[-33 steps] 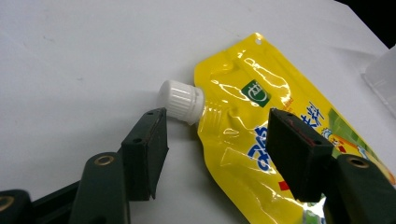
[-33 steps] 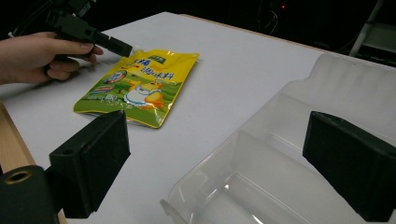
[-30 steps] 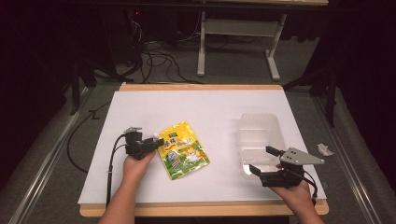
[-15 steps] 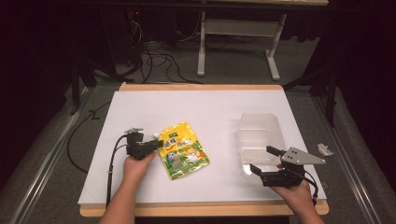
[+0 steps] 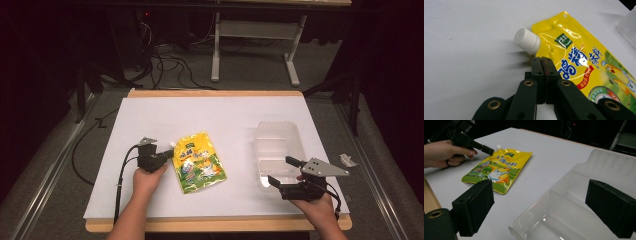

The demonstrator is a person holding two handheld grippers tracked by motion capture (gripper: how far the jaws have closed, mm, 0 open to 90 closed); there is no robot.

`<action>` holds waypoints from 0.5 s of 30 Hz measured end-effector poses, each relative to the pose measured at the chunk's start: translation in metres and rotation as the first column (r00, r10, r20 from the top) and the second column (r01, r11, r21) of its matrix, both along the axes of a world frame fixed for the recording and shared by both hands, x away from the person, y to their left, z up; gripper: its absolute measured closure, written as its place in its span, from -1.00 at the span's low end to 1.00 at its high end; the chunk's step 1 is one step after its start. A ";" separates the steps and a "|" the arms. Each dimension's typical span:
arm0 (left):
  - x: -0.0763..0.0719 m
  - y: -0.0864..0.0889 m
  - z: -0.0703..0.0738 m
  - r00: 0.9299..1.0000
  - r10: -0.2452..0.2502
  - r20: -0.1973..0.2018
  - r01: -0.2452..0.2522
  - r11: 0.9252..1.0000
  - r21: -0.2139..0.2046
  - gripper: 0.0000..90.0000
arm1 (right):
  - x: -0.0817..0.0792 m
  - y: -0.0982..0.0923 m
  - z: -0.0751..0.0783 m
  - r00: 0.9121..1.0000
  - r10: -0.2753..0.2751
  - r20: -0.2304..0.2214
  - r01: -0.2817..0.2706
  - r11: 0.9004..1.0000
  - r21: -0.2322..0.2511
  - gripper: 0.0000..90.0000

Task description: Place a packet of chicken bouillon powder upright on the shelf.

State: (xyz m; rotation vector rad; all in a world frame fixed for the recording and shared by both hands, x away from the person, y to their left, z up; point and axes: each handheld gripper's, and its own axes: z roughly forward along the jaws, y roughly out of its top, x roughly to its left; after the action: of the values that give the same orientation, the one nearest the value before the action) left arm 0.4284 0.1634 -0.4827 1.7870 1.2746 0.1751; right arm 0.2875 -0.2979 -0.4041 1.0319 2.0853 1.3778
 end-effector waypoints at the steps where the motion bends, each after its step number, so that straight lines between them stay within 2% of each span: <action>1: 0.000 0.000 0.000 1.000 0.001 0.004 -0.001 1.000 -0.001 1.00 | 0.000 0.000 0.000 1.000 0.001 0.001 -0.001 1.000 0.001 -0.81; 6: -0.002 0.000 0.003 1.000 -0.004 0.029 0.005 1.000 -0.028 1.00 | 0.000 0.000 0.000 1.000 -0.003 -0.003 0.003 1.000 0.003 -0.80; 9: -0.002 0.001 0.006 1.000 0.005 0.024 -0.003 0.996 -0.085 1.00 | 0.000 -0.001 0.000 1.000 -0.004 -0.003 0.004 1.000 0.006 -0.80; 11: -0.002 0.002 0.007 1.000 0.003 0.015 -0.001 0.991 -0.132 1.00 | 0.000 -0.001 0.000 1.000 -0.004 -0.001 0.004 1.000 0.004 -0.80; 13: -0.002 0.002 0.008 1.000 -0.001 0.012 0.003 0.989 -0.146 1.00 | 0.000 -0.001 0.000 1.000 -0.004 0.000 0.004 1.000 0.002 -0.80; 15: -0.002 -0.001 0.006 1.000 -0.008 0.005 0.008 0.991 -0.133 0.99 | 0.000 -0.001 0.000 1.000 -0.004 0.000 0.004 1.000 0.002 -0.80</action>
State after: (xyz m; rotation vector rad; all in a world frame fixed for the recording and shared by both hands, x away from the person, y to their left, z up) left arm 0.4266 0.1621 -0.4771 1.6769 1.2468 0.0875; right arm 0.2878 -0.2989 -0.4042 1.0365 2.0810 1.3788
